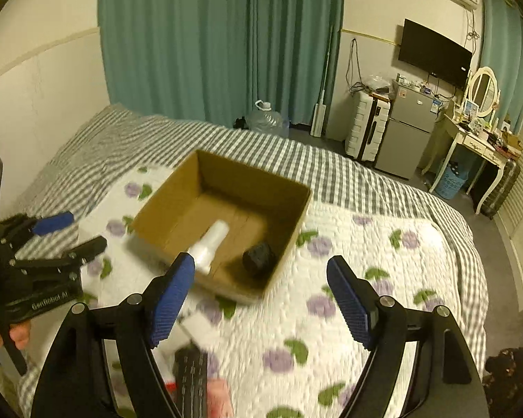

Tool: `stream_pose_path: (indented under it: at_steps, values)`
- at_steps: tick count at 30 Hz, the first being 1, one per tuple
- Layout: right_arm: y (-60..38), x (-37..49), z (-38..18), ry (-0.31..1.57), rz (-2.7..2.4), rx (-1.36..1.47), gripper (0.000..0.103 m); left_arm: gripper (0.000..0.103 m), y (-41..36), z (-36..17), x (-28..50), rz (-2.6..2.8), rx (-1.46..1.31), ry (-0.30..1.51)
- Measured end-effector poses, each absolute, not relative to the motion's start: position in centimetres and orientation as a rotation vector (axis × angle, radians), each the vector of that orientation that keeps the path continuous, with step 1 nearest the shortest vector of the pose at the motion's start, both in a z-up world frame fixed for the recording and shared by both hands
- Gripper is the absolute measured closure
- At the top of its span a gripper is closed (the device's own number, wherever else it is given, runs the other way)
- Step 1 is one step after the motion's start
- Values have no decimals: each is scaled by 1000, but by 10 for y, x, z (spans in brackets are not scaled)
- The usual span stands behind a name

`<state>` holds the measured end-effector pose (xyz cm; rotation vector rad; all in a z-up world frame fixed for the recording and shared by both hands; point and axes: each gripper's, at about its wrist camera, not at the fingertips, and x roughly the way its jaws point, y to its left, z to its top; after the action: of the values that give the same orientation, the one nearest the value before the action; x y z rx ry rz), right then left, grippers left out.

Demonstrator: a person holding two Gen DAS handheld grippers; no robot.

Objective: Organize rigid objects
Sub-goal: 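Grasp the black TV remote with the right tool while the left tool grasps the red-capped bottle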

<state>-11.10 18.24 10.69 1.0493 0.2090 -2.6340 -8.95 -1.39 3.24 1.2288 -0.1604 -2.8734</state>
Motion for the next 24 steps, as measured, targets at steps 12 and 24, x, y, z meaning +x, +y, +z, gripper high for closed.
stream_pose_path:
  at_steps: [12,24]
  values:
    - [150,-41,-25,314,-2394,1303,25,35,-17,-45,-33,-2740,1346,-101]
    - [150,-50,-106,275,-2239,1483,61,34,-8,-80,-36,-2702,1440,-120]
